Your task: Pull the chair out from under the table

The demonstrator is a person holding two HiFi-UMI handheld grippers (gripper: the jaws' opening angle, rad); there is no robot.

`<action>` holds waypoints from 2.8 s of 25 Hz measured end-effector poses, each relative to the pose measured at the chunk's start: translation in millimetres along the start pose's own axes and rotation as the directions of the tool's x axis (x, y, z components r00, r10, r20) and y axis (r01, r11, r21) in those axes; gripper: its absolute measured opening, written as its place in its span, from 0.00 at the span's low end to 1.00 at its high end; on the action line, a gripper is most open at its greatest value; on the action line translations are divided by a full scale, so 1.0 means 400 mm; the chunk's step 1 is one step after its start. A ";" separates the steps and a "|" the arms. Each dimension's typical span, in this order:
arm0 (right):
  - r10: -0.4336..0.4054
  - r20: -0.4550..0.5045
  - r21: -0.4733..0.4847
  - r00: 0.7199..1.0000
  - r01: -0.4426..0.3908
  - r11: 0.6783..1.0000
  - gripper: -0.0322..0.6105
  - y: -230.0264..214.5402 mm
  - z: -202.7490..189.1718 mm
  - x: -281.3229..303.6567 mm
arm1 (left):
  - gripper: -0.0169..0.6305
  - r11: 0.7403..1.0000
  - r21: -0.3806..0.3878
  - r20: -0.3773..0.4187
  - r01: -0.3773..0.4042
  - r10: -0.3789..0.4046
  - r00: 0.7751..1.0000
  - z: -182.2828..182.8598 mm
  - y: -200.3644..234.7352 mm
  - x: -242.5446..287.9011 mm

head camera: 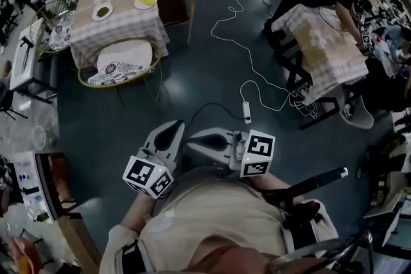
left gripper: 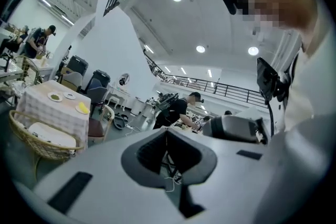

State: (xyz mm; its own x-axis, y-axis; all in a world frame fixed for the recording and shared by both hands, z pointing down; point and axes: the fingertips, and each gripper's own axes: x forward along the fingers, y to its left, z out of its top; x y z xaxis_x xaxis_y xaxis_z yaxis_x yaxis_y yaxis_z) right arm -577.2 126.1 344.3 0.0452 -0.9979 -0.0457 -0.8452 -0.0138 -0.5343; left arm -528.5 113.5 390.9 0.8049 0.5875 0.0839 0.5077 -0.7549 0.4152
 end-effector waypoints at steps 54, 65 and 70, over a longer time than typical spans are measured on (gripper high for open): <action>0.145 0.062 0.000 0.987 -0.145 0.989 0.07 -0.606 0.391 -0.062 | 0.04 0.980 0.108 -0.045 -0.164 0.170 0.984 0.240 0.303 0.589; -0.047 0.086 -0.025 0.995 0.049 0.998 0.07 -0.671 0.419 0.233 | 0.04 0.995 0.087 -0.088 0.041 -0.034 0.996 0.345 0.527 0.518; -0.120 0.087 -0.032 0.989 0.123 0.992 0.07 -0.692 0.412 0.321 | 0.04 0.986 0.089 -0.106 0.139 -0.129 0.986 0.363 0.590 0.503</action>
State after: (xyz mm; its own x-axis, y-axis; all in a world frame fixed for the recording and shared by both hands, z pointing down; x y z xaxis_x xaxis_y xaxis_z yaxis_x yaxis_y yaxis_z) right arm -249.6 12.2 347.3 0.1926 -0.9798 -0.0542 -0.8496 -0.1389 -0.5088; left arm -202.3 11.3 374.3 0.6952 0.7078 0.1254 0.6398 -0.6888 0.3408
